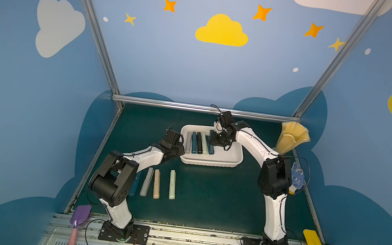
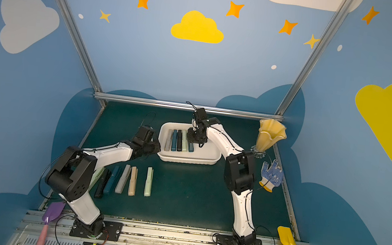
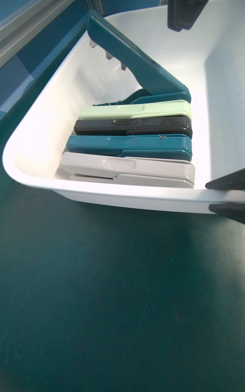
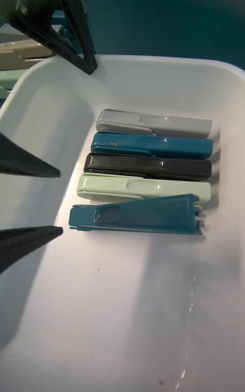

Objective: Put the pruning pliers into the storage box
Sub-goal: Place the pruning pliers in the storage box, then adjust the pruning pliers in the storage box.

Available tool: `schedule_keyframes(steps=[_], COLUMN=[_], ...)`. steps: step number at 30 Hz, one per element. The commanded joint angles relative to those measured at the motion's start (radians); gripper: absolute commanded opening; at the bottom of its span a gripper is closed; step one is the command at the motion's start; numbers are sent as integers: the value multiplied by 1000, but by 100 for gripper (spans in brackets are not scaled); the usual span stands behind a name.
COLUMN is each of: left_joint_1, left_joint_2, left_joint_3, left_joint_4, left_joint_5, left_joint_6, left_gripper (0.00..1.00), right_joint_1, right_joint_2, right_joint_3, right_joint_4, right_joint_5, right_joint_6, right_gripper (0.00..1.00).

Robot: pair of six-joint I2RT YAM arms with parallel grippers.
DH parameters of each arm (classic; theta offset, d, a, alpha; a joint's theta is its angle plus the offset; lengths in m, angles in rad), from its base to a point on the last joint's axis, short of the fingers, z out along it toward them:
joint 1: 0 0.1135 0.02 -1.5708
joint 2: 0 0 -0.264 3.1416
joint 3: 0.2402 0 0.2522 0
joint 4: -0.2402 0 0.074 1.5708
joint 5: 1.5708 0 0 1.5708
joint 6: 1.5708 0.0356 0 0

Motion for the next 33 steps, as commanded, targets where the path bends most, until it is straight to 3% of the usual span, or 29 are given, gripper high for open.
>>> schedule_keyframes(steps=[1, 15, 33], left_joint_1=[-3, -1, -1], left_joint_2=[-32, -19, -11], left_joint_3=[7, 22, 41], left_joint_4=[-1, -19, -41], left_joint_5=[-18, -23, -29], left_joint_6=[-1, 2, 15], left_gripper=[13, 13, 13], right_joint_1=[-2, -48, -44], right_joint_2=[-29, 115, 212], right_joint_3=[-10, 182, 246], right_joint_4=[28, 32, 30], right_joint_5=[11, -10, -20], right_joint_6=[4, -6, 3], right_gripper=[31, 16, 13])
